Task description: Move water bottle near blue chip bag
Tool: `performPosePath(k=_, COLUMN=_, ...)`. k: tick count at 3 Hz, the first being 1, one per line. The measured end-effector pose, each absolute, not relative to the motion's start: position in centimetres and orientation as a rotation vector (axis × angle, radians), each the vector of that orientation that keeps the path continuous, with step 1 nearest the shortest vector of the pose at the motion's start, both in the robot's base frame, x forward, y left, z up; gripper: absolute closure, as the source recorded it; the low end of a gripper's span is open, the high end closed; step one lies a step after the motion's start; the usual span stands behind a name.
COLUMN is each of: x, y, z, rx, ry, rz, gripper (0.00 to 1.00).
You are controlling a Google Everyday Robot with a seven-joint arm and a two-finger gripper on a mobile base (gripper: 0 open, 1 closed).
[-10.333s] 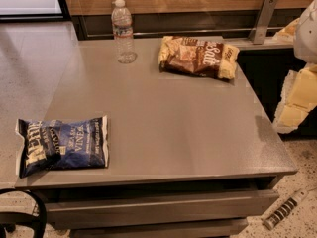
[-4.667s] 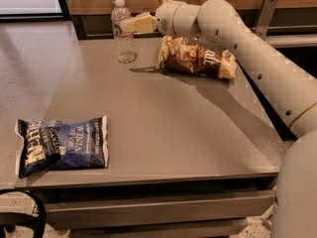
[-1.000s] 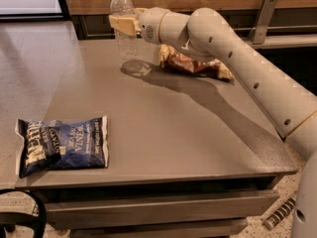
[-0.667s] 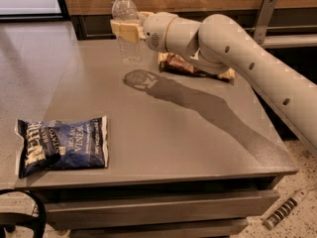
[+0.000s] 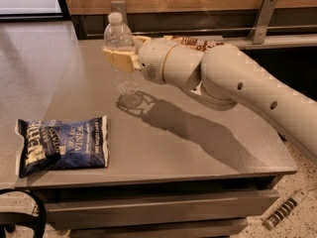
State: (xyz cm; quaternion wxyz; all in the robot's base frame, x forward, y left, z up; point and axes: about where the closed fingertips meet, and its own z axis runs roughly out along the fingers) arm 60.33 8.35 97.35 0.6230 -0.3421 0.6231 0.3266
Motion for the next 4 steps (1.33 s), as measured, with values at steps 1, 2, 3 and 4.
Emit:
performPosePath(k=1, x=55.2, y=9.2, z=95.9, rx=-0.776, ry=1.471, rz=0.750, gripper=1.00)
performPosePath(k=2, x=51.6, y=9.3, z=94.8, rx=-0.756, ry=1.488, rz=0.745, gripper=1.00)
performPosePath(k=3, x=49.0, y=9.3, z=93.8, rx=-0.739, ry=1.494, rz=0.731, gripper=1.00)
performPosePath(k=4, x=47.6, y=9.0, z=92.5, rx=-0.723, ry=1.497, rz=0.715, gripper=1.00)
